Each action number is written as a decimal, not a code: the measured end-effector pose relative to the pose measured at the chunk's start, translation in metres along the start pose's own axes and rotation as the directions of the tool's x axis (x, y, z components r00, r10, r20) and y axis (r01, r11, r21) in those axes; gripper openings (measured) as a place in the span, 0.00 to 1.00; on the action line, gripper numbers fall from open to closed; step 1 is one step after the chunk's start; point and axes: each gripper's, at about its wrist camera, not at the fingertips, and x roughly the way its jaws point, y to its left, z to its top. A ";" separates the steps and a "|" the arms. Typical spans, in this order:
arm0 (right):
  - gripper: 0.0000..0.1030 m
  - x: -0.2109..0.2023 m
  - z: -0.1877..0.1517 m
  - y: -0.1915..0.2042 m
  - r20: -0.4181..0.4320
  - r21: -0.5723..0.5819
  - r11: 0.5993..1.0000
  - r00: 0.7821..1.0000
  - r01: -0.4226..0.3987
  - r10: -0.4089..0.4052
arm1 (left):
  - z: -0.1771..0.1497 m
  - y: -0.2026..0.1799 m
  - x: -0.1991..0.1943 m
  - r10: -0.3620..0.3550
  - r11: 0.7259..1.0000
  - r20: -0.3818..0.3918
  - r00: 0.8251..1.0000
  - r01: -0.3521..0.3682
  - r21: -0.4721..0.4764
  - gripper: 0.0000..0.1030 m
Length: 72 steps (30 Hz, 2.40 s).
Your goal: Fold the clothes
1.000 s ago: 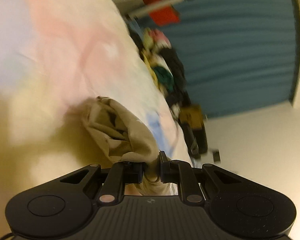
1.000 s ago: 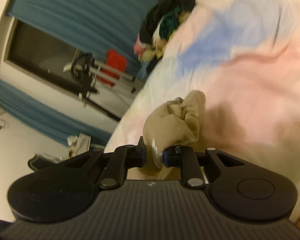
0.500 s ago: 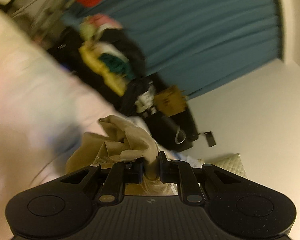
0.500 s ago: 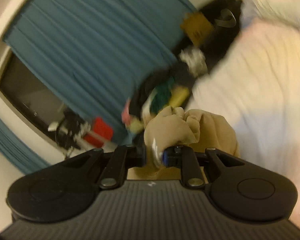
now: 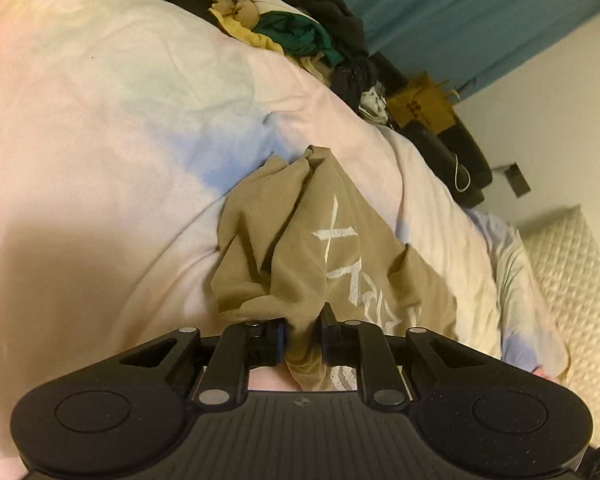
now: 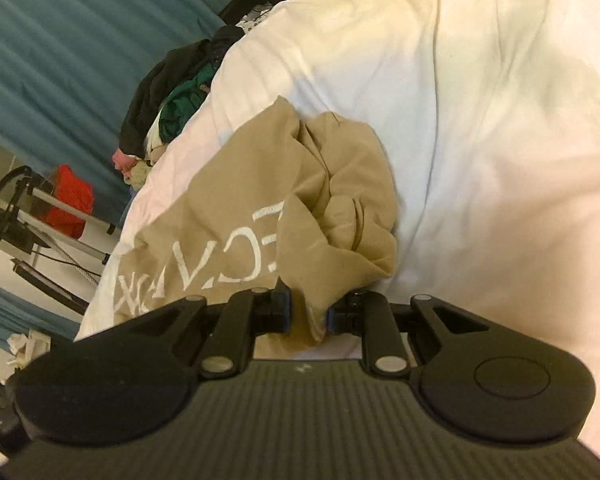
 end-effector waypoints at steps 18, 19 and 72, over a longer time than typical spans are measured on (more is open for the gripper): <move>0.86 -0.168 -0.015 0.096 0.088 -0.312 0.950 0.996 -0.005 0.034 | -0.036 -0.137 -0.200 0.012 0.884 0.138 0.990 -0.075 0.461 1.00; 0.85 -0.182 -0.018 0.104 0.105 -0.341 0.940 0.993 -0.009 0.048 | -0.041 -0.141 -0.215 0.009 0.875 0.158 0.987 -0.084 0.476 1.00; 0.85 -0.222 -0.213 0.107 0.390 -0.644 0.754 0.904 0.130 0.177 | -0.209 -0.030 -0.400 0.038 0.803 0.552 0.833 -0.354 0.479 1.00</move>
